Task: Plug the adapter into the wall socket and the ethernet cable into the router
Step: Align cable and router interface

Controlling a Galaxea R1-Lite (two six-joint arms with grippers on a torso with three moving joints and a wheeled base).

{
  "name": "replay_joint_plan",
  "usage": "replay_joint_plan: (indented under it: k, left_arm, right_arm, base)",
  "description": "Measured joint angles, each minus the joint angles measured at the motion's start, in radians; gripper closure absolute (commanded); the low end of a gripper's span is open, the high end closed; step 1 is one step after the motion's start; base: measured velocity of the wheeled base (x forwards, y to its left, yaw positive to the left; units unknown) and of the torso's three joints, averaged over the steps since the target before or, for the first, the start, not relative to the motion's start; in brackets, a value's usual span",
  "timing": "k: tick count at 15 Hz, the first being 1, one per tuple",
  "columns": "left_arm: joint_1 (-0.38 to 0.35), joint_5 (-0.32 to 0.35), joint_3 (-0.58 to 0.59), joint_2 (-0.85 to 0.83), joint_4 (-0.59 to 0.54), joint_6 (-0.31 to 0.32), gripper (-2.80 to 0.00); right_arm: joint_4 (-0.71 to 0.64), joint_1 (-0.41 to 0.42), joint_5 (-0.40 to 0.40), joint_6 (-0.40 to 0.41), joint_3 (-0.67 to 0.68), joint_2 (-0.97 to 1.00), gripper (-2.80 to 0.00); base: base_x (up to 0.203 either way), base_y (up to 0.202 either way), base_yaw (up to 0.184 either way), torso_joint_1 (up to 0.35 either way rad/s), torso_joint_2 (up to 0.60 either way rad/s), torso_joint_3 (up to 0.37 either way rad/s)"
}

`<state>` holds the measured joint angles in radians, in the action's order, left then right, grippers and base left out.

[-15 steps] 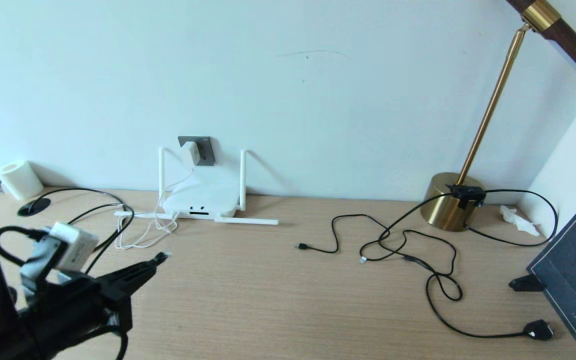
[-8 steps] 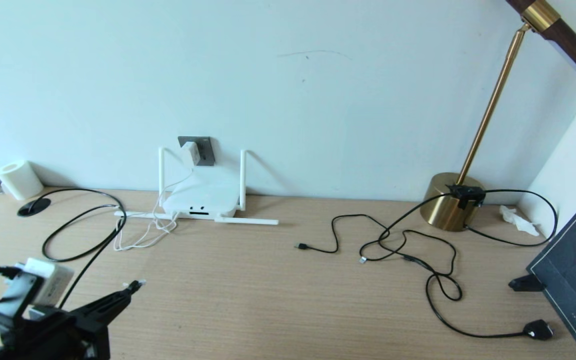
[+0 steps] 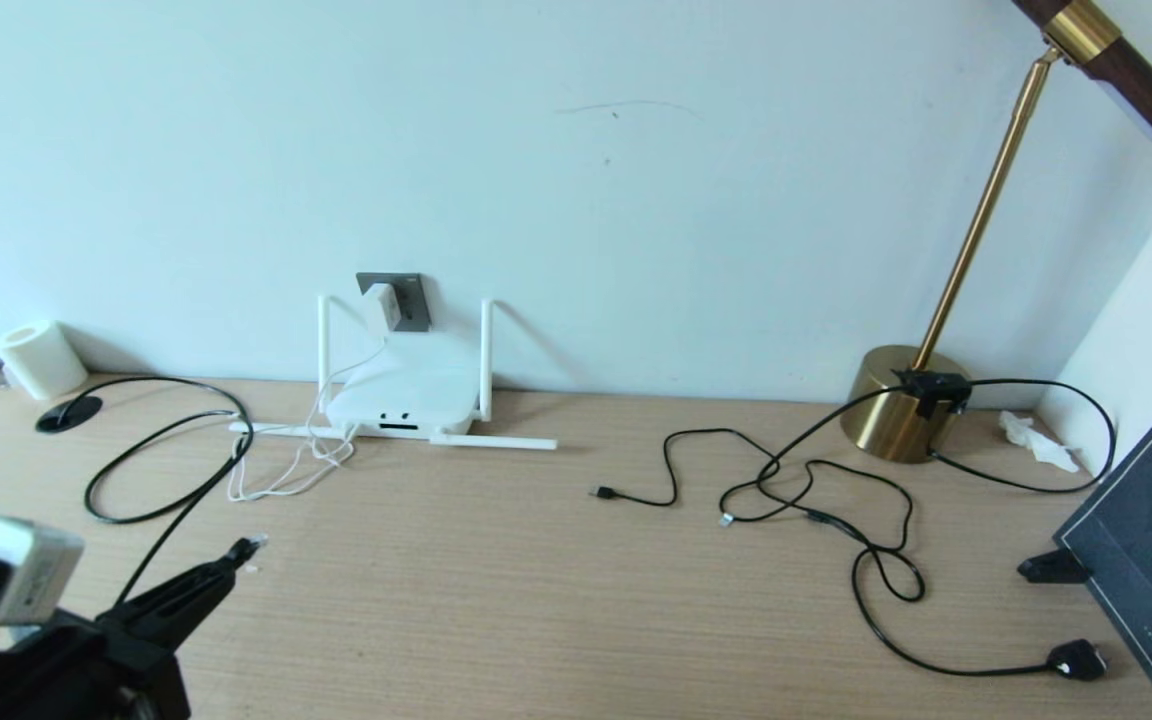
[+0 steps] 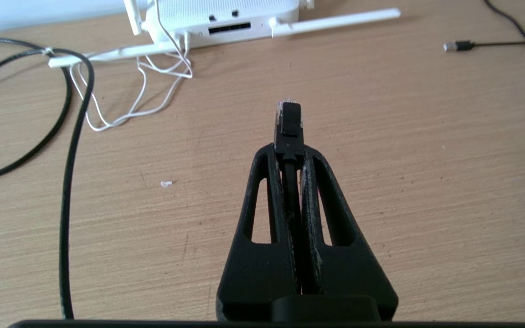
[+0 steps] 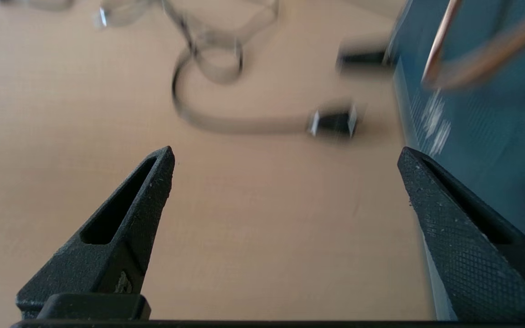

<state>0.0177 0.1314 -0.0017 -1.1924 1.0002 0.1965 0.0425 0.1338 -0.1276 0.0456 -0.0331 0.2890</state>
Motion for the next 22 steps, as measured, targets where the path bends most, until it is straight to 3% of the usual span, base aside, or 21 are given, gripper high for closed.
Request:
replay_joint_plan:
  k: [2, 6, 7, 9, 12, 16, 22]
  left_arm:
    - [-0.001, 0.001, -0.001, 0.017, -0.001, -0.024, 0.00]
    - [0.000, -0.001, 0.001, 0.041, -0.002, -0.040, 0.00]
    - [0.000, -0.002, 0.000, 0.052, -0.003, -0.038, 0.00]
    - [-0.001, -0.019, 0.000, 0.081, -0.015, -0.020, 0.00]
    - [0.002, -0.127, -0.017, 0.120, -0.050, 0.037, 0.00]
    - [0.005, -0.126, -0.020, 0.157, -0.092, 0.010, 0.00]
    - [0.003, -0.127, -0.115, 0.159, -0.160, -0.008, 0.00]
  right_arm:
    - [0.048, -0.004, -0.013, 0.005, 0.015, -0.006, -2.80]
    - [-0.072, -0.062, -0.103, 0.001, -0.017, -0.016, -2.80]
    - [-0.083, -0.104, -0.076, 0.002, -0.020, -0.032, -2.80]
    - [-0.113, -0.139, 0.050, 0.013, -0.019, -0.090, -2.80]
    - [-0.199, -0.139, 0.150, -0.034, -0.028, -0.220, -2.80]
    - [-0.199, -0.135, 0.152, -0.058, -0.031, -0.276, -2.80]
    - [-0.198, -0.135, 0.152, -0.059, -0.031, -0.288, -2.80]
  base:
    - [0.000, 0.000, 0.000, 0.000, 0.00, 0.000]
    - [0.000, 0.000, 0.000, 0.000, 0.00, 0.000]
    - [0.000, 0.000, 0.000, 0.000, 0.00, 0.000]
    - [0.000, 0.000, 0.000, 0.000, 0.00, 0.000]
    - [0.000, 0.000, 0.000, 0.000, 0.00, 0.000]
    - [0.000, 0.000, 0.000, 0.000, 0.00, 0.000]
    - [0.000, 0.000, 0.000, 0.000, 0.00, 0.000]
